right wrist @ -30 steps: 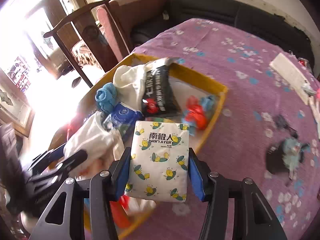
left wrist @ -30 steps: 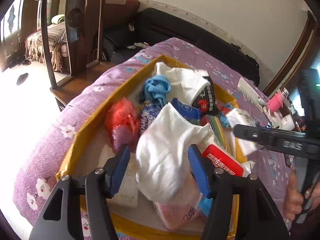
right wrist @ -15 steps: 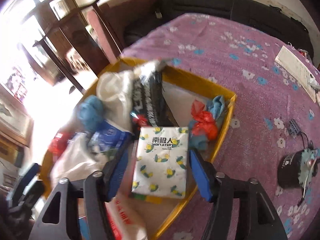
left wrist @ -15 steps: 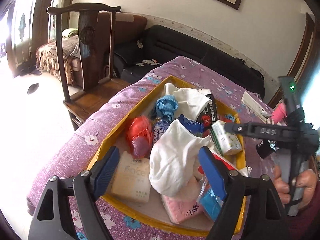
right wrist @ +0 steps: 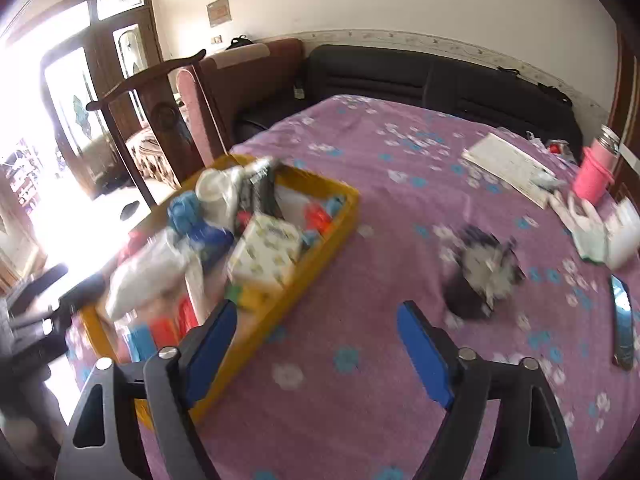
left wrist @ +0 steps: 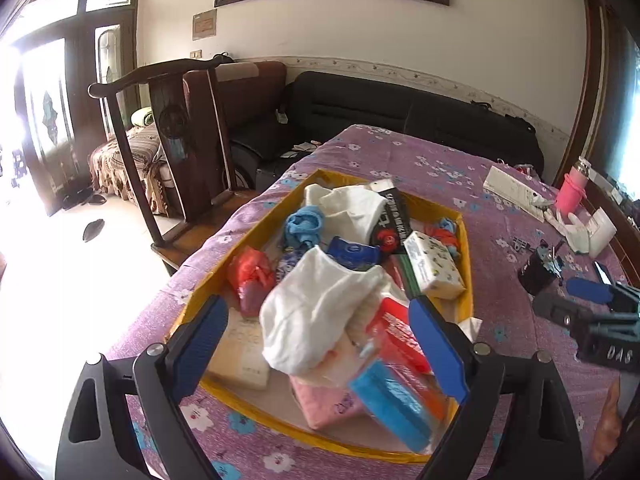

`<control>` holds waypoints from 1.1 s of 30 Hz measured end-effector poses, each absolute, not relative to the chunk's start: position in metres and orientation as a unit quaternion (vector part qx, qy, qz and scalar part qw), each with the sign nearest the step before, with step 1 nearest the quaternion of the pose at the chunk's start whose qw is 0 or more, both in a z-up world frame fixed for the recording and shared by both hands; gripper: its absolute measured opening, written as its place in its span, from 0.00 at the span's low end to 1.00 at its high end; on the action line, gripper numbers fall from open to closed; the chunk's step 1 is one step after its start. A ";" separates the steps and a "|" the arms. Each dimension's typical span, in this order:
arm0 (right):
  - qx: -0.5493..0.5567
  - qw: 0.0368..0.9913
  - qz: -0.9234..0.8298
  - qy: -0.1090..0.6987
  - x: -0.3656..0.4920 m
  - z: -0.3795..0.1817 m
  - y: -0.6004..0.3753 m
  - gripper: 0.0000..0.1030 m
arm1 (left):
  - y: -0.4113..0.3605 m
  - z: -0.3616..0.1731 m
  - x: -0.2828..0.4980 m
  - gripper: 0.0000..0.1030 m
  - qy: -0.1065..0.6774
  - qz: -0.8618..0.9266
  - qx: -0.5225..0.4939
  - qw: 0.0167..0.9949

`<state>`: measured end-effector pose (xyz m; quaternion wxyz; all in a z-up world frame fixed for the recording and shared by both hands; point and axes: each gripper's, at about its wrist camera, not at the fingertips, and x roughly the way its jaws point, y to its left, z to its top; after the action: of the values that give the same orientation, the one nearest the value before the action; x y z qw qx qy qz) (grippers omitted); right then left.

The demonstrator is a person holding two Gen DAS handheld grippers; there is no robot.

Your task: Organize soft objects

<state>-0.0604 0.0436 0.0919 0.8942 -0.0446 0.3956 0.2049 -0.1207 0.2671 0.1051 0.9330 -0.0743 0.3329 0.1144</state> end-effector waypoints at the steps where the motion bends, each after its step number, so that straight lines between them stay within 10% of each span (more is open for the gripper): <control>1: -0.044 0.895 0.203 0.395 -0.064 0.090 0.038 0.84 | 0.261 0.106 -0.121 0.89 0.333 0.115 -0.071 0.933; 33: -0.023 0.915 0.151 0.374 -0.117 0.065 -0.066 0.85 | 0.154 0.142 -0.141 0.97 0.261 0.150 0.030 0.953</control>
<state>-0.1170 -0.0659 0.0647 0.9147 -0.0231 0.3741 0.1513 -0.1407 0.1536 0.1415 0.9531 0.0297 0.2611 0.1500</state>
